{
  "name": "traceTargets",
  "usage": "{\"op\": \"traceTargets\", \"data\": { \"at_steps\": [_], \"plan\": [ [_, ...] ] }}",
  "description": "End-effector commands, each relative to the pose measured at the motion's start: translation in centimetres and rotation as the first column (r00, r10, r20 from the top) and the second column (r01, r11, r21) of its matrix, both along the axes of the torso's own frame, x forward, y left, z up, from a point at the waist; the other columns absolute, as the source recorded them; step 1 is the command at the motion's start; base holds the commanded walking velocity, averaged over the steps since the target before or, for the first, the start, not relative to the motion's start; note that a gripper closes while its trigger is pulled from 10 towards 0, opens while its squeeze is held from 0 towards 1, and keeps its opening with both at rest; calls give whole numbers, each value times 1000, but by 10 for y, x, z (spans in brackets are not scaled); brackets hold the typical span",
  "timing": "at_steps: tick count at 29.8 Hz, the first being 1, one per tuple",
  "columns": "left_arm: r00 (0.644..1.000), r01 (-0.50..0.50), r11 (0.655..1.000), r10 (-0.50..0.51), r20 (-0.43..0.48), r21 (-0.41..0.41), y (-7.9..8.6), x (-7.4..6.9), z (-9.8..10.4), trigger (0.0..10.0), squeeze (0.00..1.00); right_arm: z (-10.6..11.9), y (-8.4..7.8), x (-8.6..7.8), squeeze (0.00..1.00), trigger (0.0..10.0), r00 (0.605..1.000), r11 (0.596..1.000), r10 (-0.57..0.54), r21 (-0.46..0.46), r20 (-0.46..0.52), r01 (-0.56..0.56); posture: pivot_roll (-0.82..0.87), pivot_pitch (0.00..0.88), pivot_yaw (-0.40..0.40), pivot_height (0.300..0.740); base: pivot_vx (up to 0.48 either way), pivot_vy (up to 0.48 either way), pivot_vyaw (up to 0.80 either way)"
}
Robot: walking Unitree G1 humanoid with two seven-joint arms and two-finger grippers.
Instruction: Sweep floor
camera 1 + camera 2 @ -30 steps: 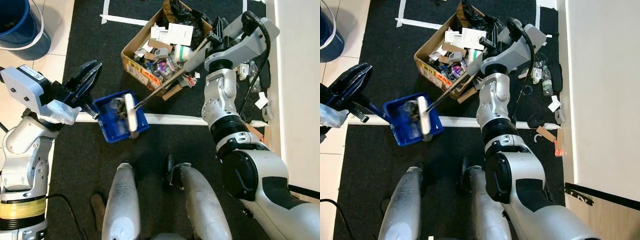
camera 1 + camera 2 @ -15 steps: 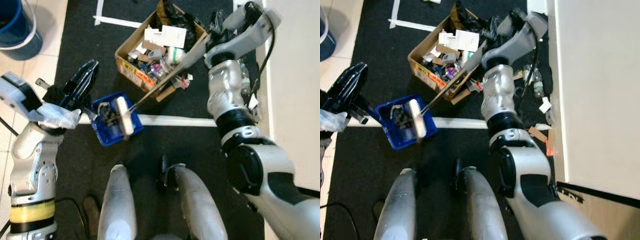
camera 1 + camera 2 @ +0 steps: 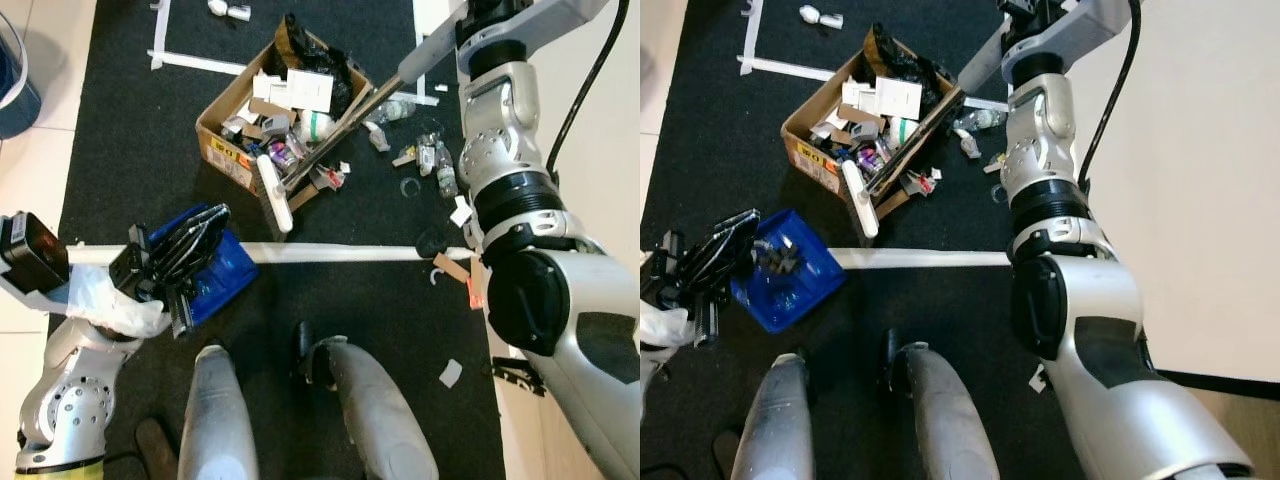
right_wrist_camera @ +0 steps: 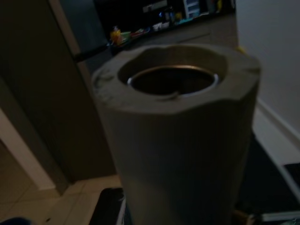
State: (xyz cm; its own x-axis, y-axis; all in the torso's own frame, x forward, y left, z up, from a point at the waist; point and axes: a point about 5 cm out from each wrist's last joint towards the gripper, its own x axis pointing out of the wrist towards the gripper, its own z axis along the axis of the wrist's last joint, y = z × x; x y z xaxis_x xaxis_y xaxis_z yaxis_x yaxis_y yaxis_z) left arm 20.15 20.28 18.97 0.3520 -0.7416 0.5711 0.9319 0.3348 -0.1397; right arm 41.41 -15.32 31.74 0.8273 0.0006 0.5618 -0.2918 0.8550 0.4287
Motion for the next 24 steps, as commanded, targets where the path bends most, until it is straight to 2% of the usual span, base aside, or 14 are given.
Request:
{"op": "traceTargets", "data": {
  "at_steps": [1,2,5,7,10,11,12,15,18,19,21,22,24],
  "plan": [
    [996,92,996,-92,2,-18,-8,-6,-1,10000,0,16,-31,-4,0,10000,997,996,-65,62,47,62,179,165,-279,740,0,0,0],
    [996,92,996,-92,2,-18,-8,-6,-1,10000,0,16,-31,-4,0,10000,997,996,-65,62,47,62,179,165,-279,740,0,0,0],
    [986,165,985,-164,17,-48,-12,-9,1,10000,0,21,-53,-4,0,10000,998,996,-57,67,32,54,182,144,-269,740,0,0,0],
    [982,187,980,-186,29,-61,-13,-9,3,10000,0,20,-62,-5,0,10000,998,997,-56,48,19,55,183,142,-266,740,0,0,0],
    [981,193,979,-191,34,-67,-12,-9,4,10000,0,19,-66,-5,0,10000,998,997,-60,38,13,60,183,142,-266,740,0,0,0],
    [979,202,977,-199,39,-73,-11,-9,5,10000,0,16,-74,-6,0,10000,995,995,-98,-5,-6,98,183,141,-261,740,0,0,0],
    [979,202,977,-199,39,-73,-11,-9,5,10000,0,16,-74,-6,0,10000,995,995,-98,-5,-6,98,183,141,-261,740,0,0,0],
    [977,211,975,-207,52,-72,-10,-9,8,10000,0,2,-88,-9,0,10000,976,973,-211,-112,-58,203,188,139,-252,740,0,0,0],
    [977,211,975,-208,54,-71,-10,-8,9,10000,0,-5,-90,-9,0,10000,967,961,-243,-154,-75,229,192,138,-251,740,0,0,0],
    [979,201,977,-198,52,-72,-10,-6,9,10000,0,-9,-90,-9,0,10000,957,945,-277,-203,-89,255,197,132,-244,740,0,0,0],
    [979,201,977,-198,50,-75,-12,-4,10,10000,0,-20,-92,-9,0,10000,919,876,-377,-367,-114,314,206,126,-237,740,0,0,0],
    [979,201,977,-198,50,-75,-12,-4,10,10000,0,-20,-92,-9,0,10000,919,876,-377,-367,-114,314,206,126,-237,740,0,0,0],
    [975,221,972,-217,56,-83,-17,-5,12,10000,0,-29,-98,-11,0,10000,880,822,-457,-438,-127,364,220,116,-231,740,0,0,0]
  ]
}}
